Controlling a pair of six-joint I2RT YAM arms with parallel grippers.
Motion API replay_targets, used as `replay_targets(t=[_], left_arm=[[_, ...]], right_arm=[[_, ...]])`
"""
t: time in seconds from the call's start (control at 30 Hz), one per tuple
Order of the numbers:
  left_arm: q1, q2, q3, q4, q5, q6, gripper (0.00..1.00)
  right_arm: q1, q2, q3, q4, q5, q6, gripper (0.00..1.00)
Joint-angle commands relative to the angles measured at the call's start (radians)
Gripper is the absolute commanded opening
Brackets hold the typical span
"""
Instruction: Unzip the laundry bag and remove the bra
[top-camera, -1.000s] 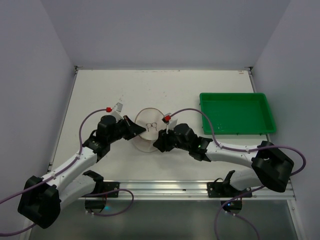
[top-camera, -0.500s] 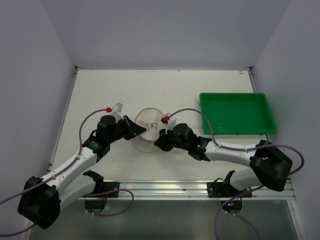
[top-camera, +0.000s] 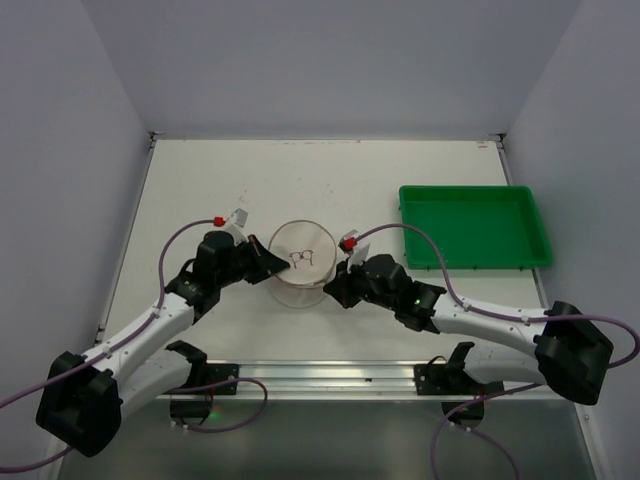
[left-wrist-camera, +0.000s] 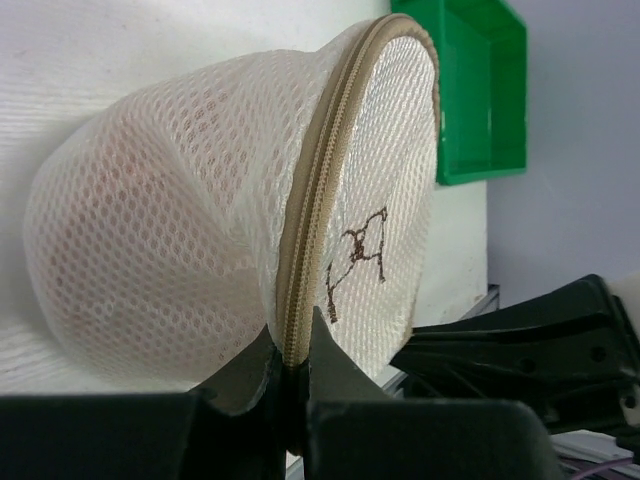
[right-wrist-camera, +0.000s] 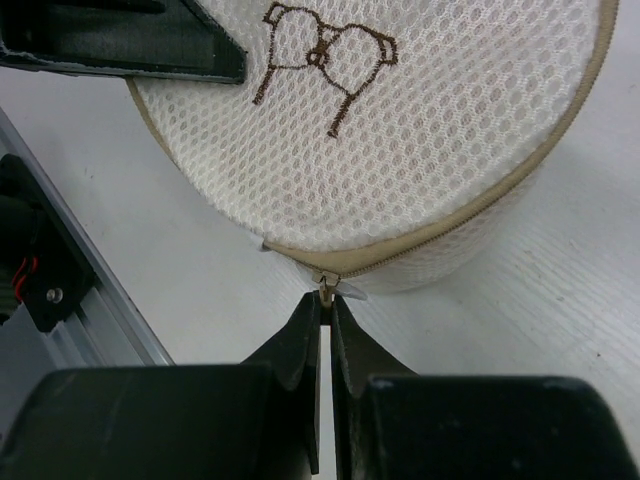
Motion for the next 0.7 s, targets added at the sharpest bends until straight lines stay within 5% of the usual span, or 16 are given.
replay_targets(t=[0.0, 0.23, 0.37, 0.43, 0.47, 0.5, 0.57, 0.67], left_arm=[[0.023, 0.02, 0.062, -0.113, -0.065, 0.125, 0.0], [0.034, 0.141, 0.206, -0.167, -0.137, 0.318, 0.08], [0.037, 0.209, 0.318, -0.161, -0.198, 0.363, 0.3], [0.04, 0.235, 0.351, -0.155, -0.211, 0.371, 0.53], [0.042, 0.241, 0.378, -0.157, -0.215, 0.371, 0.74], [0.042, 0.247, 0.389, -0.161, -0.211, 0.368, 0.82], [0.042, 0.241, 0.403, -0.193, -0.197, 0.346, 0.94], [0.042, 0.183, 0.362, -0.241, -0.221, 0.283, 0.96]], right_arm=[[-0.003, -0.062, -0.017, -0.043, 0.05, -0.021, 0.0], [0.032, -0.048, -0.011, -0.043, 0.002, 0.015, 0.0], [0.051, 0.005, 0.041, -0.02, -0.036, 0.064, 0.0], [0.06, 0.036, 0.087, -0.009, -0.044, 0.106, 0.0], [0.06, 0.076, 0.103, 0.0, -0.05, 0.12, 0.0], [0.06, 0.096, 0.123, 0.001, -0.053, 0.132, 0.0], [0.06, 0.157, 0.173, 0.012, -0.055, 0.17, 0.0], [0.06, 0.206, 0.228, 0.023, -0.049, 0.207, 0.0]])
